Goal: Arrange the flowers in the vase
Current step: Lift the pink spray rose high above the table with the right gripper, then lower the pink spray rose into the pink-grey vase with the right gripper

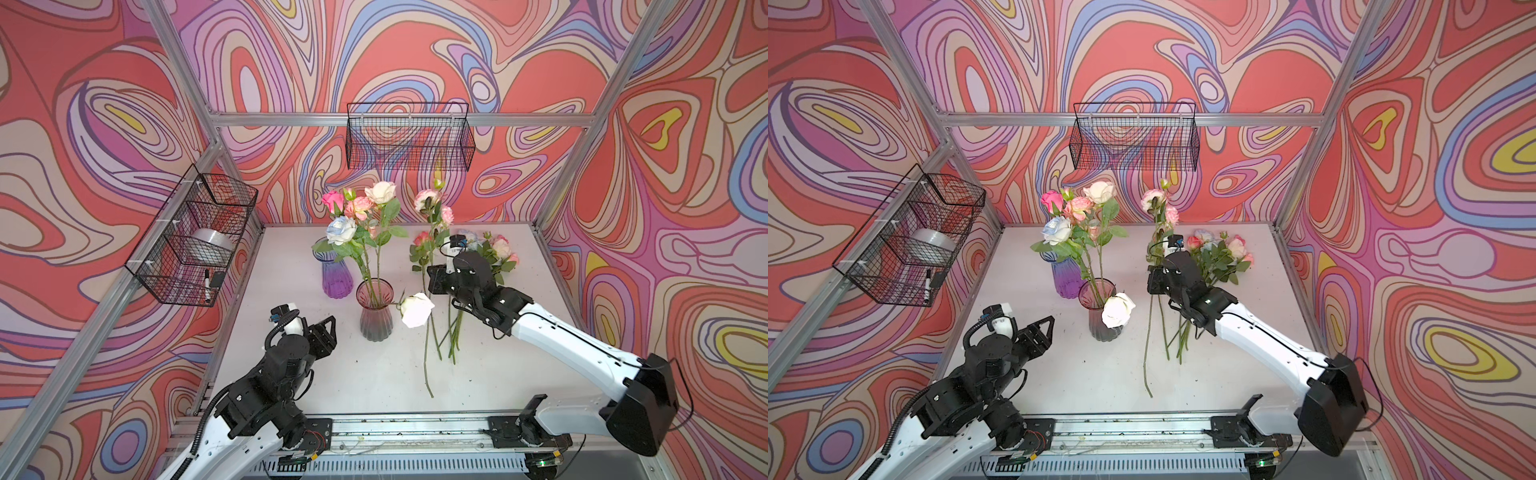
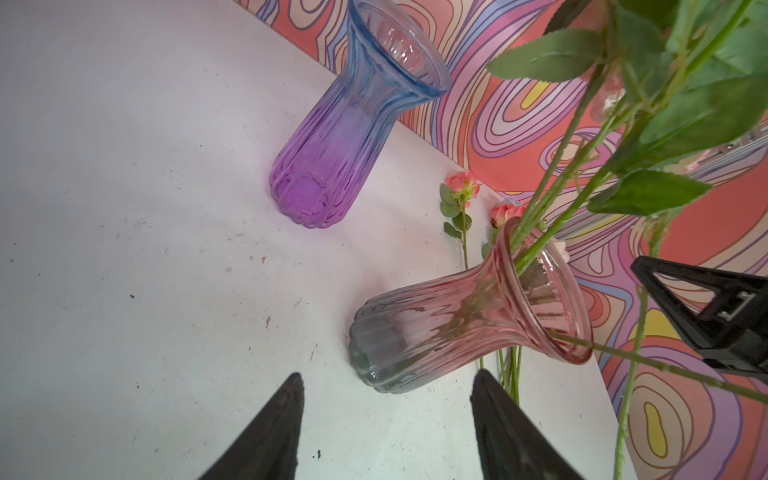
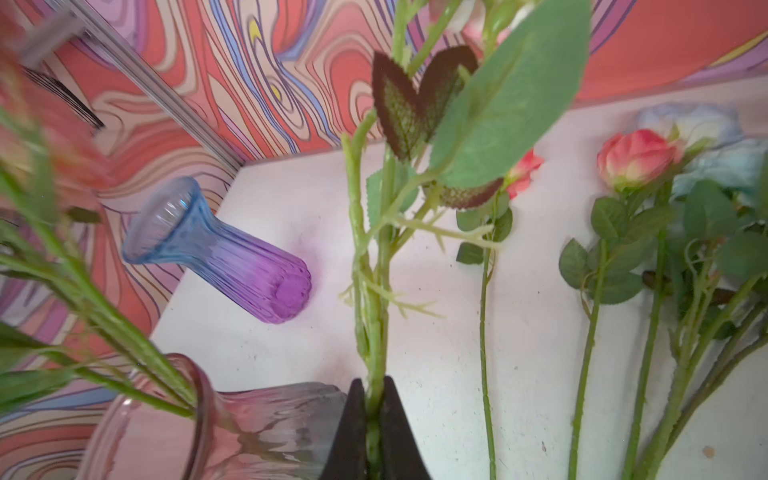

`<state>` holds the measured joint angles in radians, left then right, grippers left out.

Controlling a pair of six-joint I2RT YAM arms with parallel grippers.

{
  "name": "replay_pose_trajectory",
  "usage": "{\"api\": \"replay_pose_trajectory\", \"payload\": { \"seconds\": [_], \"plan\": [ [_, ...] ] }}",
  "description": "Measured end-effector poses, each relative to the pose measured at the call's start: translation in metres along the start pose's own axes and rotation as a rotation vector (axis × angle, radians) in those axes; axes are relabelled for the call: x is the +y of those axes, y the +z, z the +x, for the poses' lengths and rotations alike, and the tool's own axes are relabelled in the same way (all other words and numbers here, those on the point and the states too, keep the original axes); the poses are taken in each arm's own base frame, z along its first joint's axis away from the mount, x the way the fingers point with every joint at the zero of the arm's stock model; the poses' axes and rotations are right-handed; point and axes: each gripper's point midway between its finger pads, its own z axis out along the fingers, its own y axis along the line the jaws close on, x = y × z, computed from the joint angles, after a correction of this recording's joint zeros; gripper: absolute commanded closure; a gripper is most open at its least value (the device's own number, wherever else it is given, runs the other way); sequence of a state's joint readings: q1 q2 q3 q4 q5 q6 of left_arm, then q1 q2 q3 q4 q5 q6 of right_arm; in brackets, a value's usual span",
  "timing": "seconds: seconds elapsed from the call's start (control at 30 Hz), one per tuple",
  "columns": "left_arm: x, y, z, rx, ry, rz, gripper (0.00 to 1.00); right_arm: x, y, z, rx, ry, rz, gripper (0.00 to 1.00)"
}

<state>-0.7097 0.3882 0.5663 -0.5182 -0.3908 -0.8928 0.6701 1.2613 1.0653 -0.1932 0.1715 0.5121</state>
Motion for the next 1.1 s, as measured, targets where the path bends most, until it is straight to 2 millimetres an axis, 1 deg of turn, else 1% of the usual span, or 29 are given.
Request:
{"api": "replay_pose_trajectory", "payload": {
  "seconds": [0.13, 0.23, 0.43, 0.57, 0.67, 0.8, 1.0, 1.1],
  "plan": [
    [-0.007, 0.001, -0.004, -0.011, 0.002, 0.027, 0.36, 0.021, -0.028, -0.053, -0.178, -0.004, -0.072, 1.00],
    [-0.009, 0.000, -0.004, -0.013, 0.002, 0.036, 0.36, 0.035, -0.039, -0.086, -0.288, -0.018, -0.109, 1.00],
    [-0.011, -0.005, -0.008, -0.027, -0.010, 0.058, 0.36, 0.059, -0.051, -0.150, -0.503, -0.036, -0.140, 1.00],
    [-0.015, -0.011, -0.015, -0.045, -0.022, 0.079, 0.36, 0.076, -0.047, -0.185, -0.604, -0.030, -0.149, 1.00],
    [-0.017, -0.015, -0.019, -0.055, -0.028, 0.087, 0.36, 0.084, -0.040, -0.199, -0.638, -0.030, -0.154, 1.00],
    [-0.015, -0.016, -0.019, -0.055, -0.028, 0.086, 0.36, 0.088, -0.035, -0.206, -0.657, -0.033, -0.150, 1.00],
    [-0.014, -0.016, -0.018, -0.052, -0.025, 0.080, 0.36, 0.098, -0.040, -0.226, -0.700, -0.036, -0.162, 1.00],
    [-0.013, -0.016, -0.019, -0.053, -0.024, 0.077, 0.36, 0.100, -0.044, -0.231, -0.711, -0.029, -0.169, 1.00]
  ]
}}
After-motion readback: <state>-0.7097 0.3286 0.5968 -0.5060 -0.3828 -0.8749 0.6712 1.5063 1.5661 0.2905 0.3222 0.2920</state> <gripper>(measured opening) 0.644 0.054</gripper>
